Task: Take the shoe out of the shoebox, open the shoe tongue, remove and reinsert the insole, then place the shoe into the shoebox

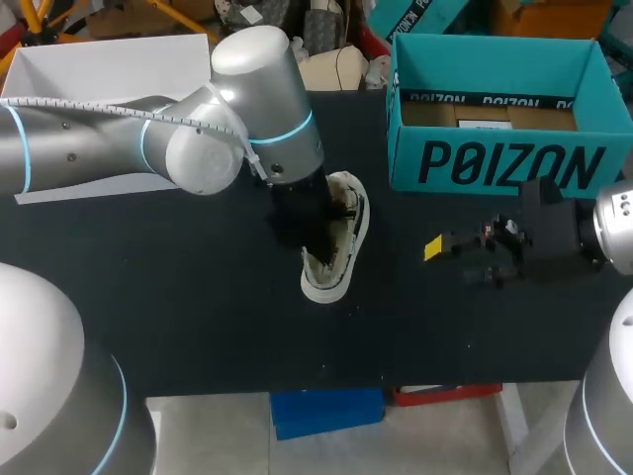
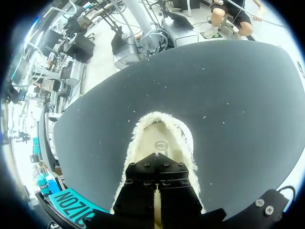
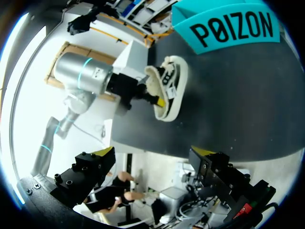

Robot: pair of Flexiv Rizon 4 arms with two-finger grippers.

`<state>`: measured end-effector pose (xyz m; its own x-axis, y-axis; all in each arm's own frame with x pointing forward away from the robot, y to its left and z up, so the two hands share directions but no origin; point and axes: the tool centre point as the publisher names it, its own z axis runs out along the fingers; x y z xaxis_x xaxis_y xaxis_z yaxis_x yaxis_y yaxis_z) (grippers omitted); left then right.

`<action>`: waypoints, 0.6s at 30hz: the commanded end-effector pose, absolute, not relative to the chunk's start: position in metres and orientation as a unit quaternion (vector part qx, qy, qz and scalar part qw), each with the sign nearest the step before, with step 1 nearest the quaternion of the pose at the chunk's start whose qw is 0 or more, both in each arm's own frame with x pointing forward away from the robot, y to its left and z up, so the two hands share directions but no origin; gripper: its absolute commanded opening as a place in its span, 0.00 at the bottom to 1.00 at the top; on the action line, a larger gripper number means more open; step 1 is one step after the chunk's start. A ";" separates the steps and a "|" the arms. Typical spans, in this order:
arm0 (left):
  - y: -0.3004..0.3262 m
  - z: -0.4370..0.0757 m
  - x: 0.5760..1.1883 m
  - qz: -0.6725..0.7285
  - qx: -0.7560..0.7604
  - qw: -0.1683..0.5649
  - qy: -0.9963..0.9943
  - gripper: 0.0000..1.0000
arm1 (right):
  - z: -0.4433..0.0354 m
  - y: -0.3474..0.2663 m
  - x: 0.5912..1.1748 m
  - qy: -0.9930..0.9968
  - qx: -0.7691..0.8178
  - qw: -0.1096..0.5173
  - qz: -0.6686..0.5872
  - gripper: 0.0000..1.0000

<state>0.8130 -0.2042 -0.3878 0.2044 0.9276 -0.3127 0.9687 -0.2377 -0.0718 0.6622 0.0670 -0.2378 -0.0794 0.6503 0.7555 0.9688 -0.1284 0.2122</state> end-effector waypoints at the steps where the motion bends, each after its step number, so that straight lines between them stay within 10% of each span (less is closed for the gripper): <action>1: -0.190 -0.349 0.818 -0.169 0.754 0.095 0.628 0.00 | -0.237 0.067 0.662 -0.627 -0.646 0.208 -0.383 1.00; 18: -0.198 -0.279 0.892 -0.187 0.614 0.235 0.730 0.00 | -0.237 0.067 0.662 -0.627 -0.646 0.208 -0.383 1.00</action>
<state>0.8932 -0.1924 -0.2769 -0.1310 0.8030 -0.5814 0.9898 0.1386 -0.0316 0.6622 0.0670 -0.2377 -0.0794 0.6503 0.7555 0.9688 -0.1283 0.2122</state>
